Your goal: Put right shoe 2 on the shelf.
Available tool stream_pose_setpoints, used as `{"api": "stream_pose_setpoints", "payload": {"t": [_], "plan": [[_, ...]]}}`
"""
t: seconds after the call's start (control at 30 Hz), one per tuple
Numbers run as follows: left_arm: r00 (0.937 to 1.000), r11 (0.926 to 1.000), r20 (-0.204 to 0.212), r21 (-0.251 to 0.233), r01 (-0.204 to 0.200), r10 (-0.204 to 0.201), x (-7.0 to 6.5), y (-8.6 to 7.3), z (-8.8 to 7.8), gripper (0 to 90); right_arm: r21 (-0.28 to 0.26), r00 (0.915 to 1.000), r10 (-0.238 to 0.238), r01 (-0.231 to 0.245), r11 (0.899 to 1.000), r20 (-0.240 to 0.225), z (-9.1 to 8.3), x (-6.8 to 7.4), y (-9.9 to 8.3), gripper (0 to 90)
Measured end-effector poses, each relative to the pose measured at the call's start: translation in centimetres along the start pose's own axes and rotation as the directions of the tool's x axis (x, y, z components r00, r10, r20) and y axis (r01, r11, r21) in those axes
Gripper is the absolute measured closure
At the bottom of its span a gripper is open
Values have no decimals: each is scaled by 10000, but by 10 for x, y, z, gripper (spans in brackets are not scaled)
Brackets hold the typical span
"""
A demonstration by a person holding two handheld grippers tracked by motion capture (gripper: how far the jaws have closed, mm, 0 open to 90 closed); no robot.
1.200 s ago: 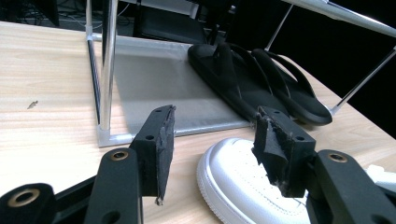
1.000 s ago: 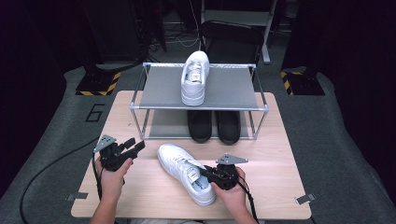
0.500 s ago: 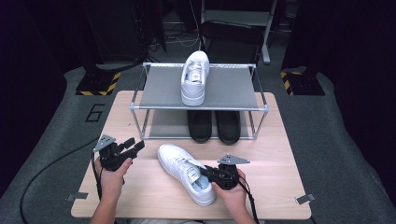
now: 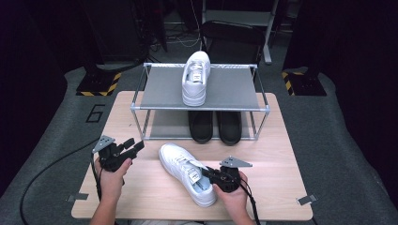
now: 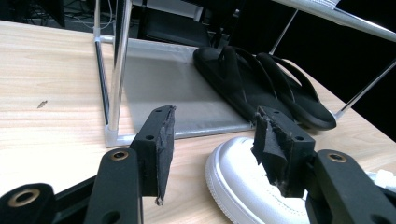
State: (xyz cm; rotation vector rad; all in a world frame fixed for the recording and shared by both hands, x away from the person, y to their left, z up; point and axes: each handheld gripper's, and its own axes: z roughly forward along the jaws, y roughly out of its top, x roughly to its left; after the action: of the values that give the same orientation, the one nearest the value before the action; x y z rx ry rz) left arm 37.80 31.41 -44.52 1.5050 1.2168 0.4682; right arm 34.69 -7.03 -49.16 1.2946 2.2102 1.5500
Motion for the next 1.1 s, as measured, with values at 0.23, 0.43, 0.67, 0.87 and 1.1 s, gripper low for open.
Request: {"api": "stream_pose_setpoints", "payload": {"t": [0.23,0.43,0.67,0.87,1.1], "plan": [[10000,10000,-84,-86,36,-36,2,0,-1,479,-174,10000,27,-28,9998,-31,-1,1,-1,812],[9999,9999,-118,-128,56,-57,3,0,-1,479,-493,9999,118,-118,9987,-8,-3,3,-5,813],[9998,9999,-180,-126,28,-30,3,0,-1,478,-1030,9982,575,-558,9931,139,-9,4,-11,812],[9999,10000,-145,-33,26,-27,2,-2,0,478,-1616,9923,1234,-1197,9796,130,-22,6,-12,812],[9998,10000,-173,-24,-77,77,-2,-2,3,473,-2144,9851,1675,-1555,9643,389,-39,-1,-7,810]]}}
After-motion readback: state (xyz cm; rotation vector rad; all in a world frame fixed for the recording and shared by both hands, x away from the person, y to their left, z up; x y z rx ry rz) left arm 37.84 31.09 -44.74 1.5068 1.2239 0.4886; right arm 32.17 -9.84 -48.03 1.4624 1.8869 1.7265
